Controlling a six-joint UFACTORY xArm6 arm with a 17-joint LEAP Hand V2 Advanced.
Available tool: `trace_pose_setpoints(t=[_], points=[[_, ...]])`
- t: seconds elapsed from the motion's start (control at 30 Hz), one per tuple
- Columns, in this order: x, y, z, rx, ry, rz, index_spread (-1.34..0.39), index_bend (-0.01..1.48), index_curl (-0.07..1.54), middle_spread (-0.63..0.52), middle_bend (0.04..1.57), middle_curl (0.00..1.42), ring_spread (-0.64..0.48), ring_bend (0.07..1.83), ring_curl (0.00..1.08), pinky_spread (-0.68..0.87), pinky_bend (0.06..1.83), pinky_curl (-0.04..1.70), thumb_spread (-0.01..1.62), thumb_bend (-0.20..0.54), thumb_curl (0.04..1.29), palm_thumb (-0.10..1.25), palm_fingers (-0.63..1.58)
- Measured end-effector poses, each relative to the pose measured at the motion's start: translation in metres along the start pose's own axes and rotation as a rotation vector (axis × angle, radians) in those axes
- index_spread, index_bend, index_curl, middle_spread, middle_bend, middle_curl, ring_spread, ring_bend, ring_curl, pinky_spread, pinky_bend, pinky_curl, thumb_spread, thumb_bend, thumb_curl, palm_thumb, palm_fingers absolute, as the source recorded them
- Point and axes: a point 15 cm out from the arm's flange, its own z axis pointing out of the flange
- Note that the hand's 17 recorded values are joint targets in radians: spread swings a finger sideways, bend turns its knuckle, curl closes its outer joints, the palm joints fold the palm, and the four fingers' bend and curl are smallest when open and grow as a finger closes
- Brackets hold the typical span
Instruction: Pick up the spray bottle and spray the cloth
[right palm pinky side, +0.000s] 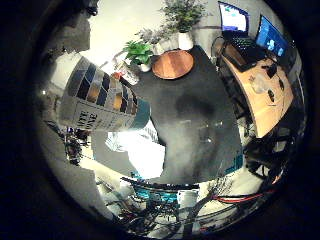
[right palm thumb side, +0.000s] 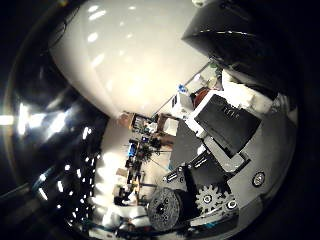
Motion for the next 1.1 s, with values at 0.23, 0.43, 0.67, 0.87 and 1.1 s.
trace_pose_setpoints(t=[0.23,0.43,0.67,0.87,1.1], points=[[-0.041,0.018,0.025,-0.075,-0.003,-0.073,-0.69,0.19,0.88,-0.30,1.05,0.81,-0.28,1.26,0.58,-0.51,1.12,0.54,0.36,-0.023,0.95,1.04,1.14],[-0.056,0.046,0.040,-0.168,0.021,-0.100,-0.69,0.19,0.88,-0.30,1.04,0.81,-0.28,1.26,0.58,-0.51,1.12,0.54,0.35,-0.023,0.95,1.05,1.14],[-0.056,0.077,0.051,-0.278,0.000,-0.081,-0.69,0.19,0.88,-0.30,1.04,0.81,-0.28,1.26,0.58,-0.51,1.12,0.54,0.35,-0.023,0.95,1.05,1.14],[-0.057,0.113,0.050,-0.426,-0.069,-0.028,-0.68,0.19,0.88,-0.30,1.04,0.81,-0.28,1.25,0.58,-0.51,1.12,0.54,0.35,-0.023,0.94,1.05,1.14],[-0.052,0.127,0.060,-0.520,-0.151,0.055,-0.68,0.19,0.88,-0.30,1.04,0.81,-0.28,1.25,0.58,-0.51,1.12,0.54,0.34,-0.023,0.94,1.04,1.14]])
